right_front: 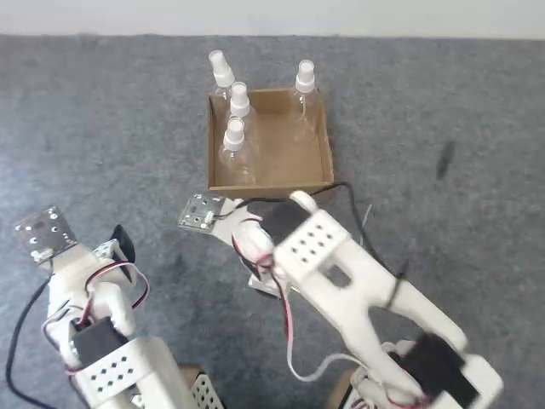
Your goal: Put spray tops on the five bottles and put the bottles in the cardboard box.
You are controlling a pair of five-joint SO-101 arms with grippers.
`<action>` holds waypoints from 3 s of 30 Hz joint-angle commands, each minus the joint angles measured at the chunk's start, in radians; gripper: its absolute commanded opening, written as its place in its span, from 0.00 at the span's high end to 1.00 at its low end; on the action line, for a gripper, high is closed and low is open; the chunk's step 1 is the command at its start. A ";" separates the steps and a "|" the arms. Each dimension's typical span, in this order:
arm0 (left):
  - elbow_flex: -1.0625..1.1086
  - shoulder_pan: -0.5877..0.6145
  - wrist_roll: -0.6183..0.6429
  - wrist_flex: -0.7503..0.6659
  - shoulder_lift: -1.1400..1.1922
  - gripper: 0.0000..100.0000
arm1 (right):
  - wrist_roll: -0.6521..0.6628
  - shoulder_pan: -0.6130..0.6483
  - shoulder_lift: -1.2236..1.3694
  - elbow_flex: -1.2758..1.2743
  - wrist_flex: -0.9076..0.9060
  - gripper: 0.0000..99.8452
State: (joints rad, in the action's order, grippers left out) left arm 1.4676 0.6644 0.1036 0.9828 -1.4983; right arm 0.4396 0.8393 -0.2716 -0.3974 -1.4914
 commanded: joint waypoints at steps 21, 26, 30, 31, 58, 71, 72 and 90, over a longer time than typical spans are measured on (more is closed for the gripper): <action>-0.013 0.003 -0.002 -0.032 -0.012 0.76 | 0.606 -0.667 -0.223 -0.158 -0.018 0.95; -0.013 0.003 -0.002 -0.032 -0.012 0.76 | 0.707 -0.748 -0.223 -0.269 0.113 0.95; -0.013 0.003 -0.002 -0.032 -0.012 0.76 | 0.761 -0.812 -0.223 -0.362 0.236 0.95; -0.013 0.003 -0.002 -0.032 -0.012 0.76 | 0.775 -0.825 -0.223 -0.385 0.263 0.95; -0.012 0.003 -0.002 -0.032 -0.012 0.76 | 0.661 -0.636 -0.232 -0.735 0.673 0.97; -0.012 0.005 -0.002 -0.032 -0.012 0.76 | 0.451 -0.346 -0.234 -0.733 0.671 0.97; -0.012 0.005 -0.002 -0.032 -0.012 0.76 | 0.437 -0.326 -0.234 -0.733 0.671 0.97; -0.012 0.005 -0.002 -0.032 -0.012 0.76 | 0.279 -0.295 -0.236 -0.387 0.265 0.97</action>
State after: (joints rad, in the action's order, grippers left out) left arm 1.4676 0.6644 0.1036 0.9828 -1.4983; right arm 0.7695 0.5401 -0.4818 -0.8669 -1.1815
